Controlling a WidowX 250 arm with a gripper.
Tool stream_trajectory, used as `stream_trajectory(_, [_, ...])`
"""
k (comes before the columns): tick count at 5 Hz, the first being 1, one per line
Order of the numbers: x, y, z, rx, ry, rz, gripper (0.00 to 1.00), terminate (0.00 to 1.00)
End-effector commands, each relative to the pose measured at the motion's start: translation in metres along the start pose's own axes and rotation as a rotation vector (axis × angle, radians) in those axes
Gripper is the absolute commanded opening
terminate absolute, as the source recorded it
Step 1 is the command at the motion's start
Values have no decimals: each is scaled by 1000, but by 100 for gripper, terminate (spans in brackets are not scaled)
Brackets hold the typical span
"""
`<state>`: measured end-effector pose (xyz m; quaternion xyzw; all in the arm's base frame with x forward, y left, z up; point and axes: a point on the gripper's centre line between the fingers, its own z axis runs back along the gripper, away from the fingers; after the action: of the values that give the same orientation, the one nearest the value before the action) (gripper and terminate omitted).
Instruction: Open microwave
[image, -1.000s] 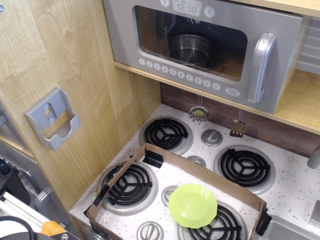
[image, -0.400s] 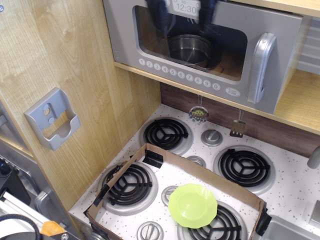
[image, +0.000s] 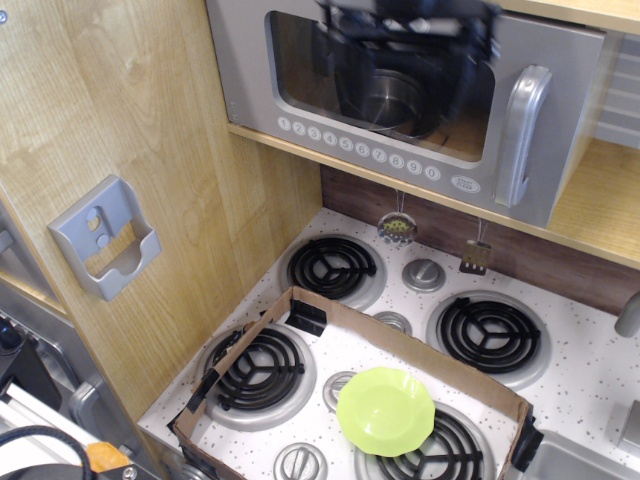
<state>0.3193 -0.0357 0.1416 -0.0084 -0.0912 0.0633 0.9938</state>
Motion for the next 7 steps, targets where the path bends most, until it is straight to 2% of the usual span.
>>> stream_trajectory(1, [11,-39,-9,-39,-75,-98,100,0])
stream_trajectory(3, [16,-57,-27,-63,-88,-129,100,0])
stream_trajectory(7, [49,-39,-22,-53,-91,-127,100,0])
